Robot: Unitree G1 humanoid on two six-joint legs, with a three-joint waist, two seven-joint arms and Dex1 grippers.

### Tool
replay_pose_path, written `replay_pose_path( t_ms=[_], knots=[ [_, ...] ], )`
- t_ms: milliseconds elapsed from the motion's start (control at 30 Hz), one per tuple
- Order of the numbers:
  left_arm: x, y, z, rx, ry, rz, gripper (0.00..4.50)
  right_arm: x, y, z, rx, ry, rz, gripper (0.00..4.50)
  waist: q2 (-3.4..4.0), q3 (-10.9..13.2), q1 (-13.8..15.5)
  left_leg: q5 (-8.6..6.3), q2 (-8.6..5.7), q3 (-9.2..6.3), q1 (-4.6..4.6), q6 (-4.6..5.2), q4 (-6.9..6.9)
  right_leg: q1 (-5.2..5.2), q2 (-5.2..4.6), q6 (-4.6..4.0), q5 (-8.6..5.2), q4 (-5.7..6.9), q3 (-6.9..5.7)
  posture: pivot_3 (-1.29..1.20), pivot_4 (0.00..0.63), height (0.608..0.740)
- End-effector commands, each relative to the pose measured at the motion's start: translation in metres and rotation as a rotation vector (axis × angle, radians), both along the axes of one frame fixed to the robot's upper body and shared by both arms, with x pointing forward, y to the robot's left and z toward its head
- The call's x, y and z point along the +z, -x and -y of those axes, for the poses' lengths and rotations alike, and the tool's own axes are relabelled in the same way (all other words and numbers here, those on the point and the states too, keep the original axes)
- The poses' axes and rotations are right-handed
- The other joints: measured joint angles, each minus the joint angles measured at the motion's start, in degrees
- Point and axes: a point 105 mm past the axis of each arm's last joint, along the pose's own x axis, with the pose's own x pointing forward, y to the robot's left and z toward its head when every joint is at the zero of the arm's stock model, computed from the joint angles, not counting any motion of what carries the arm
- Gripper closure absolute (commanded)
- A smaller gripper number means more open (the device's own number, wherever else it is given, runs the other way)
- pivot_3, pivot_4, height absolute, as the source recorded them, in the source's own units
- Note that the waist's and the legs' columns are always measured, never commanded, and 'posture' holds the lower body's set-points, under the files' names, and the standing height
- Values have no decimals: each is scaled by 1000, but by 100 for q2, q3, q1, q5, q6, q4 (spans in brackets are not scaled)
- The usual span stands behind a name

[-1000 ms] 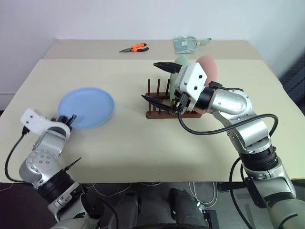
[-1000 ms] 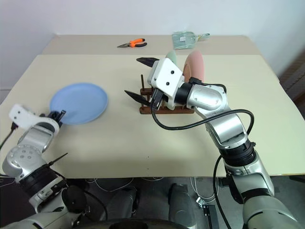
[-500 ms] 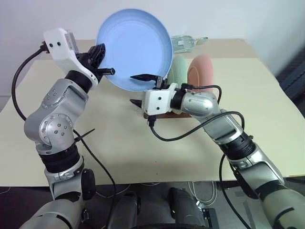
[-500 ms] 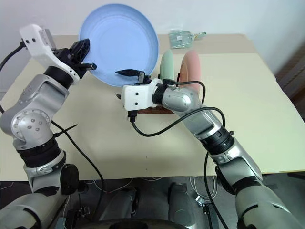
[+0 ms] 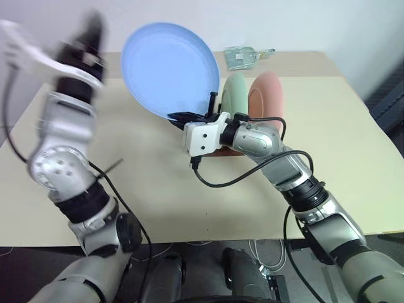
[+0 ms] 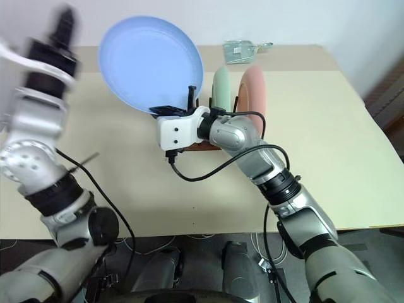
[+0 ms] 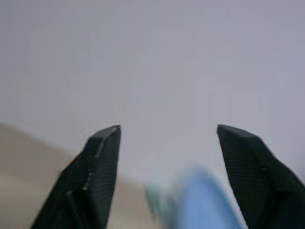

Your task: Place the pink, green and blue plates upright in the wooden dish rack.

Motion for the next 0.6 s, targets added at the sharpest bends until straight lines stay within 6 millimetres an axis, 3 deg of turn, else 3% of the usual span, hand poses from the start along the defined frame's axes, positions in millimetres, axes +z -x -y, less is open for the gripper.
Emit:
replay_pose_path(
  t_ms=[33, 167, 300, 467, 600],
  knots=[
    [-27, -1, -9, 128, -251, -88, 1464, 46, 19, 7, 107, -283, -109, 4500, 0, 0, 14, 3, -1, -2, -2, -5, 0, 1, 1, 0, 0, 0, 0, 0, 150, 740],
    [-91, -6, 5, 91, -586, -250, 1464, 74, 32, 24, 254, -625, -459, 4500, -2, 0, 64, -8, -4, -6, -12, 15, 10, 1, 1, -3, 1, -1, 2, 0, 150, 740],
    [-149, 2, 50, -104, -866, -329, 1464, 77, 36, 37, 317, -864, -759, 4500, 0, 0, 75, -10, -6, -26, -16, 19, 8, 4, 4, -26, -8, -3, 0, 0, 150, 740],
    [-197, 22, 85, -321, -969, -367, 1464, 59, 33, 36, 284, -1008, -1043, 4500, 24, 2, 13, -11, 0, -19, -17, 19, -5, -22, 5, -29, -9, 10, 5, 0, 150, 740],
    [-214, 32, 96, -419, -996, -389, 1464, 49, 29, 35, 234, -1044, -1129, 4500, 38, 0, 14, -9, 1, -8, -17, 19, -26, -52, 8, -35, -12, 29, 19, 0, 150, 740]
  ],
)
